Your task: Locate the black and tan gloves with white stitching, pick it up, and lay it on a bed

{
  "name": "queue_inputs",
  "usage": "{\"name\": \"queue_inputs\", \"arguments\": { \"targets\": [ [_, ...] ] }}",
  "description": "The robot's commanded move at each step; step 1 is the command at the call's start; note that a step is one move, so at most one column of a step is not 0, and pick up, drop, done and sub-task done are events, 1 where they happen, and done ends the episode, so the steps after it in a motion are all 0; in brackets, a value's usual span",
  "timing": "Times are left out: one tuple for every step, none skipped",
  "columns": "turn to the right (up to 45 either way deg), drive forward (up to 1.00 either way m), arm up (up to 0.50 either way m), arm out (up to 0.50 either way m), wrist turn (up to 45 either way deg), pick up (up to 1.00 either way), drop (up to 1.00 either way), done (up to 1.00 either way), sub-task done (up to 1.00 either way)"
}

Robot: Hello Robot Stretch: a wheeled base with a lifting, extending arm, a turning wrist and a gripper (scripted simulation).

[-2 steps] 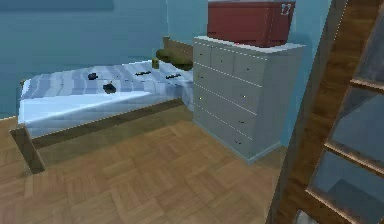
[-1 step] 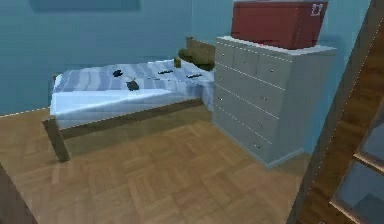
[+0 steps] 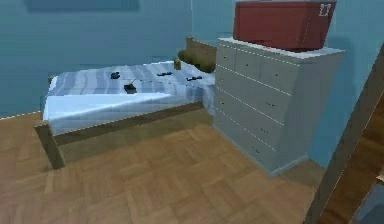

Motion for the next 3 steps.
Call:
{"name": "queue_inputs", "arguments": {
  "targets": [
    [0.0, 0.3, 0.0, 0.0, 0.0, 0.0, 0.0, 0.0, 0.0],
    [-45.0, 0.0, 0.0, 0.0, 0.0, 0.0, 0.0, 0.0, 0.0],
    [-21.0, 0.0, 0.0, 0.0, 0.0, 0.0, 0.0, 0.0, 0.0]
  ]
}}
